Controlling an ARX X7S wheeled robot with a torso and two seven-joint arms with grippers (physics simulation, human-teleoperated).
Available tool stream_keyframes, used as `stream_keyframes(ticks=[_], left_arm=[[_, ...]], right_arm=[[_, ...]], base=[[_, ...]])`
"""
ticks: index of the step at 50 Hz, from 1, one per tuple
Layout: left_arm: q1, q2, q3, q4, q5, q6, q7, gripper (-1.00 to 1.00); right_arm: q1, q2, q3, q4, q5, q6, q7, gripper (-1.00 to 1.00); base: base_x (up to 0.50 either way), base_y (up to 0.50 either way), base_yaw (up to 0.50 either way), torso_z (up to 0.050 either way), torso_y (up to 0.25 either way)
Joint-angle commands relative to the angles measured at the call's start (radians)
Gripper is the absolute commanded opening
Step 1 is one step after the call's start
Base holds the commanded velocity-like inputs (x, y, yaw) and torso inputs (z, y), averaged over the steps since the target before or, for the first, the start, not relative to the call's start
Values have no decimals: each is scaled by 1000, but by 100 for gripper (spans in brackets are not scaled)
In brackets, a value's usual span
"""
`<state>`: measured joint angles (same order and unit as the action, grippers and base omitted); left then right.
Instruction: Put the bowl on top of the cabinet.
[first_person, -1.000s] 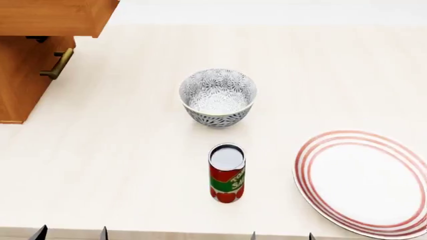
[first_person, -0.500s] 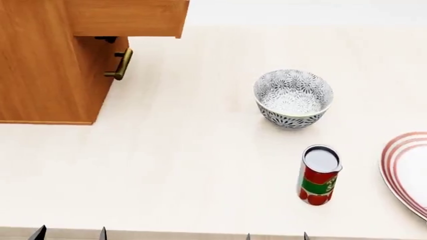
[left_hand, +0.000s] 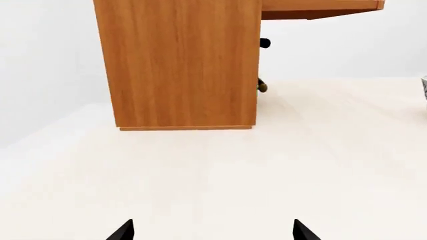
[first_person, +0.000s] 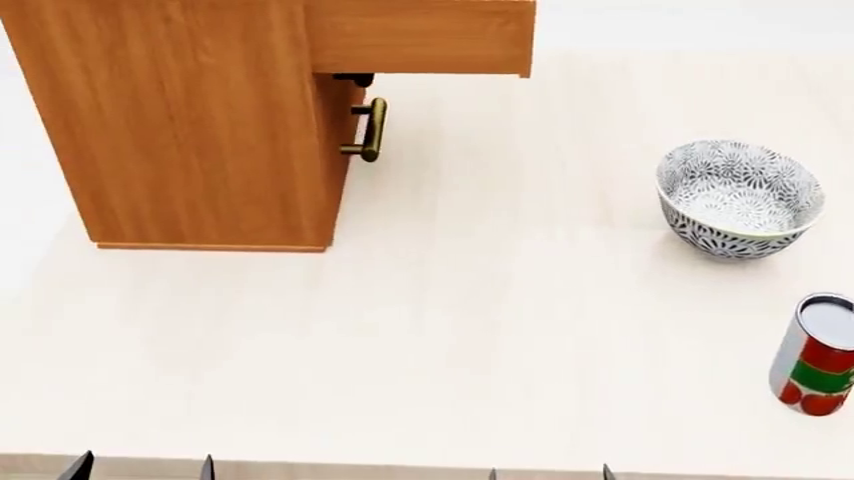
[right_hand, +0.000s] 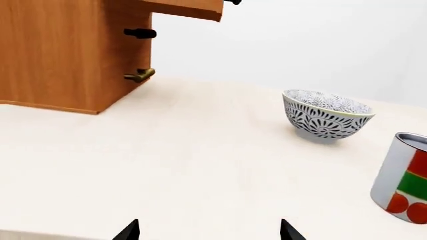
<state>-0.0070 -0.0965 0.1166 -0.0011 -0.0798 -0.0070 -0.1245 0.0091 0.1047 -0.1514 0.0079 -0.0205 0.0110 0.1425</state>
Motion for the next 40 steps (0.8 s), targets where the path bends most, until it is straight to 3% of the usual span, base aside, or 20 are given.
stream_keyframes(ticks=[1,11,21,23,24,25,28,30,37,40], left_arm=[[-1,-12,15,-1,-11,1,-15,100],[-4,-20,25,-5,-20,4,-24,100],[-13,-29,38,-13,-21,1,-34,100],[-34,-34,33,15,-73,-133,-15,100],[-57,-44,2,165,-193,-283,-13,100],[-59,-66,22,262,-177,-405,-26,100],[-146,-95,-32,684,-264,-707,-114,100],[-216,-106,-65,863,-329,-874,-158,100],[-229,-113,-106,984,-365,-938,-200,100],[-230,-110,-86,947,-349,-899,-196,100]], right_arm=[[1,13,-18,0,6,1,11,100],[4,20,-26,2,19,3,16,100],[26,9,-7,8,40,74,59,100],[54,-2,23,4,111,175,43,100],[88,-4,61,-90,170,325,58,100],[88,10,51,-171,164,406,64,100],[147,48,54,-597,169,733,116,100],[218,53,88,-831,197,936,147,100],[170,68,119,-1009,206,1001,171,100],[95,85,83,-936,164,845,173,100]], base=[[0,500,0,0,0],[0,500,0,0,0],[0,0,0,0,0],[0,0,0,0,0],[0,0,0,0,0],[0,0,0,0,0],[0,0,0,0,0],[0,0,0,0,0],[0,0,0,0,0],[0,0,0,0,0]])
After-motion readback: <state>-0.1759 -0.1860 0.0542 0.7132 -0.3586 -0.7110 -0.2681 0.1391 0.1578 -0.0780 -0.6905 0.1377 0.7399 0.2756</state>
